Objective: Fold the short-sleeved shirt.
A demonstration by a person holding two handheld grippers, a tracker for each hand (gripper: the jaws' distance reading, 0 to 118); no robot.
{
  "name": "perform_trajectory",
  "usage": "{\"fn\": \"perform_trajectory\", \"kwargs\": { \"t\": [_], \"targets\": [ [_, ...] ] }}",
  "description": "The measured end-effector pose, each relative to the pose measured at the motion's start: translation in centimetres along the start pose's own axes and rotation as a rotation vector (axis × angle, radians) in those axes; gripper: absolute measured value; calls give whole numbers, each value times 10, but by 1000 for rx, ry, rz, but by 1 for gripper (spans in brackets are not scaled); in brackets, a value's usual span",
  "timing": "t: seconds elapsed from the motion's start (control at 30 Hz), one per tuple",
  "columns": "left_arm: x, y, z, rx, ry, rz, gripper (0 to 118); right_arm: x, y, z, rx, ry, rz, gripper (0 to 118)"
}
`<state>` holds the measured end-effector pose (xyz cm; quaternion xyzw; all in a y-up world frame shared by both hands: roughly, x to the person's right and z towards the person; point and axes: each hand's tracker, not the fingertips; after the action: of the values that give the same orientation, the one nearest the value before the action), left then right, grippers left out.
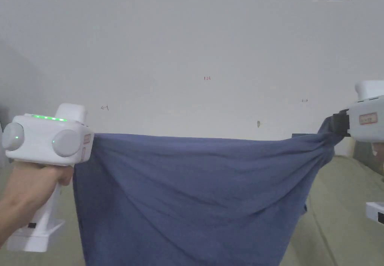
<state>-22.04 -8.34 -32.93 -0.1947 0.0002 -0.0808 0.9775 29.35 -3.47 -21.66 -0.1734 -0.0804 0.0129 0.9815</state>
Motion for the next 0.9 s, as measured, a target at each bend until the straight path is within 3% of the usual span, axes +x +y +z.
{"fn": "perform_trajectory", "kwargs": {
  "t": [0.37,0.77,0.9],
  "targets": [
    [7,63,-23,51,56,2,0,-3,44,-47,4,-24,2,2],
    [28,131,-121,60,123,24,0,-13,112,-155,17,-90,13,2],
    [41,152,-157,73,157,-6,0,-14,138,-191,26,-129,56,2]
  ]
}}
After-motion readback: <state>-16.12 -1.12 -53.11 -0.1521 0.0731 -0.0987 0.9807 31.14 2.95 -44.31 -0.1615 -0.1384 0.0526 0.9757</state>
